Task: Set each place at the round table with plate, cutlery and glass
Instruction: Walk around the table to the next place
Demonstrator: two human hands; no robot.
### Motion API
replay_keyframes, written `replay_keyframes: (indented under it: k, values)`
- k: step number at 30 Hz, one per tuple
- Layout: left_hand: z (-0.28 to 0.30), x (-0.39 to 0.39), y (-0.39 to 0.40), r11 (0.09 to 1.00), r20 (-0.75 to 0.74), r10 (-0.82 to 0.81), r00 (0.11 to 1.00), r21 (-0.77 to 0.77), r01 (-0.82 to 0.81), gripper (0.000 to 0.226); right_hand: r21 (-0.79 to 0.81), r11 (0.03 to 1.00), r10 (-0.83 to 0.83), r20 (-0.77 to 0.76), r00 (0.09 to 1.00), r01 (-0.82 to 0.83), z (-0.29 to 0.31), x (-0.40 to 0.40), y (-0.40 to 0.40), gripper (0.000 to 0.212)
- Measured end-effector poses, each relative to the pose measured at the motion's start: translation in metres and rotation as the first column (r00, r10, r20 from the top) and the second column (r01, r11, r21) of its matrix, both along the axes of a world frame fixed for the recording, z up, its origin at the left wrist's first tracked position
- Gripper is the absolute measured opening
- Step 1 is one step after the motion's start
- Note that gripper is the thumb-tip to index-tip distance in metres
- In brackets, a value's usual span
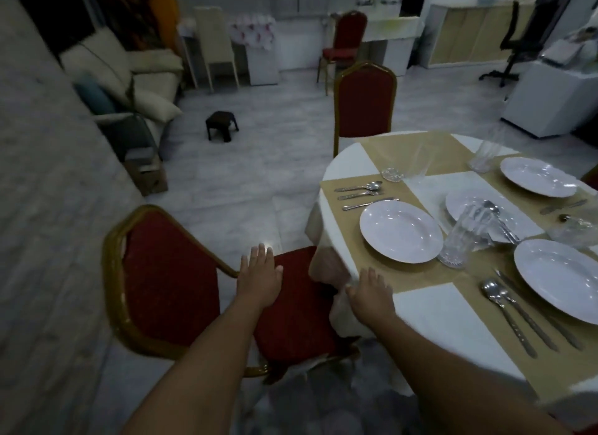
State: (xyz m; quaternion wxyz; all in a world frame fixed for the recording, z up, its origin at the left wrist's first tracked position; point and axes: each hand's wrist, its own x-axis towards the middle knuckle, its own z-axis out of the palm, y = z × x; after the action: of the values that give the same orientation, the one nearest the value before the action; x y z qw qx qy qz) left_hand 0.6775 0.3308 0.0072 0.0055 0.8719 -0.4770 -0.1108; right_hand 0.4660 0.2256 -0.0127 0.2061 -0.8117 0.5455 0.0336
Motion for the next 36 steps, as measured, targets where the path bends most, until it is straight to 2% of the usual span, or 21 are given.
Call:
replay_keyframes:
  k: [5,9,15,26,36]
  values:
    - [0.030,0.042,0.064,0.991,0.082,0.129,0.988,0.035,-0.132,0.059,0.000,0.975,0.224,-0.012,0.975,-0.224,0.024,0.069,0.029,0.066]
    - [0.056,0.081,0.119,0.970,0.129,0.244,0.961,-0.029,-0.243,0.058,-0.067,0.924,0.377,-0.016,0.926,-0.377,0.048,0.129,0.050,0.065]
    - [0.086,0.133,0.209,0.921,0.106,0.385,0.917,-0.116,-0.373,0.058,-0.116,0.836,0.538,-0.019,0.843,-0.536,0.087,0.217,0.107,0.063]
    - [0.100,0.201,0.321,0.908,0.148,0.417,0.897,-0.105,-0.405,0.057,-0.156,0.736,0.674,0.074,0.735,-0.659,0.128,0.342,0.247,0.067]
    - [0.089,0.246,0.349,0.894,0.116,0.447,0.887,-0.097,-0.438,0.056,-0.189,0.642,0.758,0.012,0.652,-0.743,0.126,0.421,0.304,0.066]
